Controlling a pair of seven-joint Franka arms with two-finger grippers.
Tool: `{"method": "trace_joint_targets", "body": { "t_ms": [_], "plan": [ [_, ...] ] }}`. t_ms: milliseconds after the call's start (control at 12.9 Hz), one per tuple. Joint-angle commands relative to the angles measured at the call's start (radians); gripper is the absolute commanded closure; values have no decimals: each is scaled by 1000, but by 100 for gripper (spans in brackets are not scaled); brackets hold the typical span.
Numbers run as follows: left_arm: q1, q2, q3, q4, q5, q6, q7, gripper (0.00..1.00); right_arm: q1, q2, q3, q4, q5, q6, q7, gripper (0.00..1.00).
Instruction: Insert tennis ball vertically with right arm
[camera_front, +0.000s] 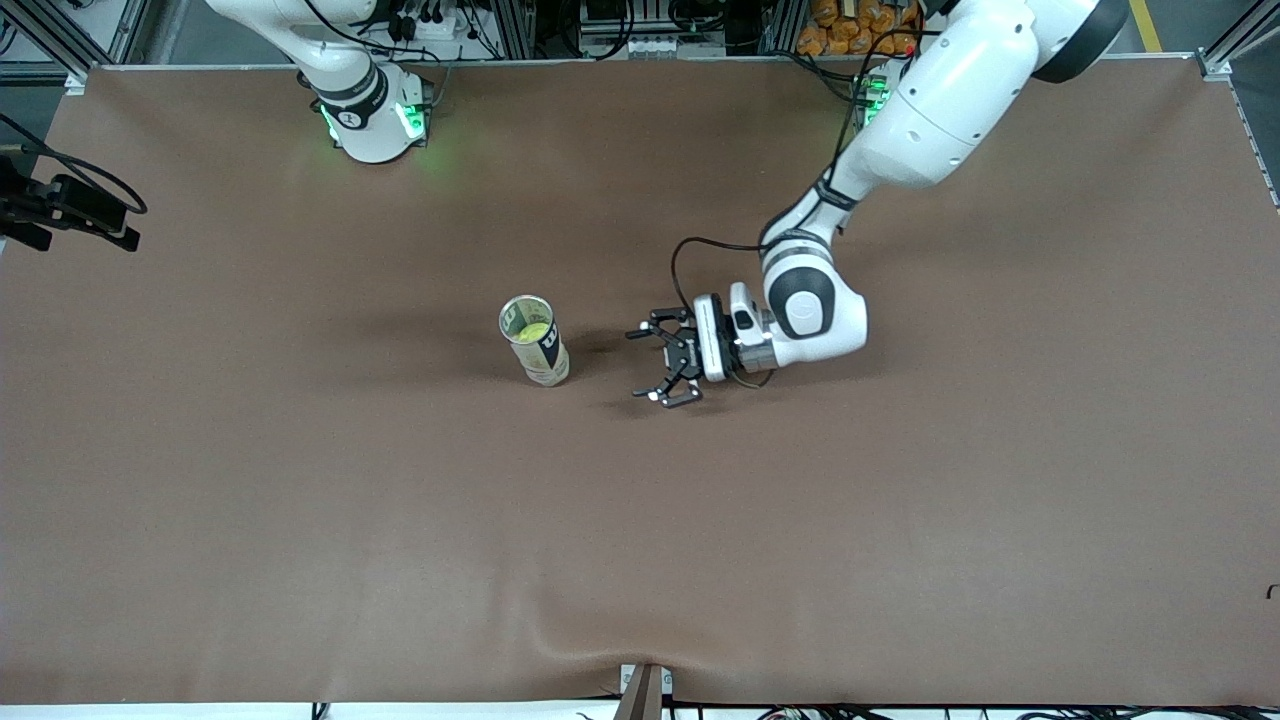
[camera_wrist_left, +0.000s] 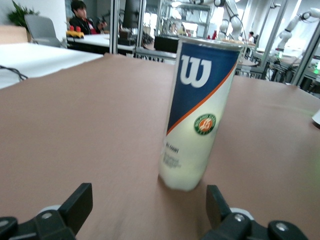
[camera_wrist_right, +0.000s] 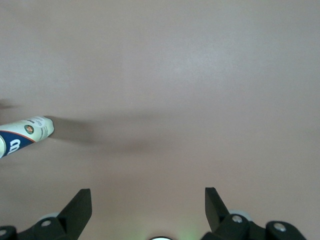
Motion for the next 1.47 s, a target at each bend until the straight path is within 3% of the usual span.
{"method": "trace_joint_targets", "body": {
  "t_ms": [0,310,621,1397],
  "plan": [
    [72,-32,-10,-8,147,-55,-97,0,-32,-4,17,8,63,-38,52,0],
    [179,-64,10,20,447,-164,-296,0,-22,-4,13,8,23,-37,15,0],
    [221,-166,59,43,753,-223,-584,0,-14,2,13,8,-23,-27,-13,0],
    [252,-333,168,204,1417,-542,-1228,0,-14,17,16,8,-26,48,-7,0]
  ]
}}
